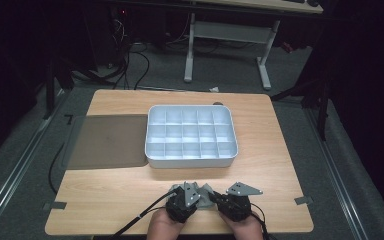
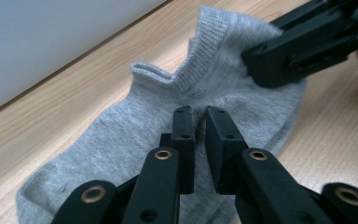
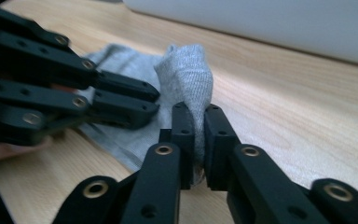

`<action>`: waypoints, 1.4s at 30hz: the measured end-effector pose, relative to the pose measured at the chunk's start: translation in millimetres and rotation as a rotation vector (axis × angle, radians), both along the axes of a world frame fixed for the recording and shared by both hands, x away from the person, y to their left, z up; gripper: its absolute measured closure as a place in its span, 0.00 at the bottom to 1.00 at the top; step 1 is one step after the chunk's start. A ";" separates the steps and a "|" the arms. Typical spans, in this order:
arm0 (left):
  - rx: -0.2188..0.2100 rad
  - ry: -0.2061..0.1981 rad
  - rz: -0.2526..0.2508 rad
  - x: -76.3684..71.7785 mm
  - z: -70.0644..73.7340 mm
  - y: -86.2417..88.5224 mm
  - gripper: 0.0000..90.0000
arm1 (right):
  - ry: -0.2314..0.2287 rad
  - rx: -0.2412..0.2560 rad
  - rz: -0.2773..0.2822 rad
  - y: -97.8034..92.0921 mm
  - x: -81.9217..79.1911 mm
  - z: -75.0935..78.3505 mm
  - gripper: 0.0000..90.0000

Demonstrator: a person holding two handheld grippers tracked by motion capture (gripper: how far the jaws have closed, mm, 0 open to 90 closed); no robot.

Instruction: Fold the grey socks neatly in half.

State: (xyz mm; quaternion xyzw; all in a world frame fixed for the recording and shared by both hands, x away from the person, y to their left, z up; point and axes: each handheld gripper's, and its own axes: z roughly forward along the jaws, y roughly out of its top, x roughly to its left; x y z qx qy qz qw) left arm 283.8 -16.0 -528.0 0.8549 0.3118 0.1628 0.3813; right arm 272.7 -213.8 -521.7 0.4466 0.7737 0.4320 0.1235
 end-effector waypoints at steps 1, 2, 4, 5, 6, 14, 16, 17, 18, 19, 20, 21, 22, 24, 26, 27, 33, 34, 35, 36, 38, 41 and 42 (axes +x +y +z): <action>0.001 -0.004 0.001 -0.5 -0.2 -1.2 0.91 | -0.007 0.011 0.004 -0.6 -0.3 1.5 0.95; 0.006 -0.009 0.002 -0.9 -0.2 -2.3 0.91 | -0.015 0.020 0.008 -1.1 -0.8 3.1 0.95; 0.011 -0.017 0.002 -1.5 -0.3 -4.5 0.91 | -0.025 0.018 0.007 -0.3 -2.3 5.2 0.96; 0.010 -0.017 0.001 -1.5 -0.3 -5.4 0.91 | -0.030 0.026 0.006 -0.1 -3.1 6.1 0.96; 0.012 -0.018 0.000 -1.5 -0.2 -6.2 0.91 | -0.036 0.038 0.007 -0.2 -3.6 7.1 0.96; -0.045 -0.006 0.005 0.4 5.5 2.0 0.83 | -0.050 0.047 -0.003 -1.9 -3.0 8.1 0.96; -0.113 -0.017 0.034 0.6 12.3 17.6 0.81 | -0.054 0.051 -0.005 -3.6 -2.7 8.4 0.96; -0.137 -0.016 0.050 1.7 15.1 26.8 0.79 | -0.053 0.050 -0.007 -4.2 -2.7 8.3 0.96; -0.156 -0.011 0.069 3.0 16.6 36.3 0.76 | -0.052 0.050 -0.007 -4.6 -2.7 8.0 0.96; -0.167 -0.002 0.087 4.2 17.1 45.6 0.73 | -0.050 0.049 -0.009 -4.8 -2.6 7.7 0.96; -0.174 0.006 0.097 5.2 16.5 54.5 0.72 | -0.047 0.049 -0.009 -4.9 -2.5 7.5 0.96; -0.181 0.014 0.104 5.8 14.7 62.3 0.69 | -0.047 0.049 -0.009 -4.8 -2.5 7.5 0.96; -0.185 0.023 0.110 5.7 12.3 69.3 0.67 | -0.048 0.048 -0.009 -4.7 -2.4 7.6 0.96; -0.219 0.058 0.121 5.4 6.9 80.2 0.65 | -0.051 0.045 -0.008 -4.3 -2.3 7.9 0.96; -0.269 0.111 0.123 6.0 2.9 85.7 0.65 | -0.054 0.041 -0.009 -3.8 -2.5 8.2 0.96; -0.279 0.125 0.121 6.0 1.9 86.0 0.66 | -0.051 0.038 -0.011 -3.3 -2.9 8.5 0.96; -0.284 0.156 0.137 8.9 -1.0 88.3 0.85 | -0.064 0.007 -0.016 0.1 -6.4 10.6 0.96; -0.291 0.163 0.137 9.6 -2.2 89.4 0.88 | -0.066 -0.007 -0.015 1.1 -6.9 11.5 0.95; -0.295 0.165 0.136 9.9 -2.9 90.2 0.91 | -0.068 -0.022 -0.017 2.6 -7.2 12.7 0.96; -0.297 0.163 0.136 9.8 -3.1 90.4 0.94 | -0.070 -0.037 -0.018 4.2 -7.6 14.0 0.95; -0.310 0.158 0.134 9.5 -2.6 89.9 0.97 | -0.082 -0.071 -0.019 8.4 -8.0 16.2 0.96; -0.333 0.158 0.131 9.6 -2.6 88.7 0.97 | -0.085 -0.108 -0.026 14.7 -8.1 20.0 0.95; -0.336 0.160 0.131 9.8 -2.9 88.4 0.97 | -0.085 -0.117 -0.029 16.4 -7.7 21.4 0.95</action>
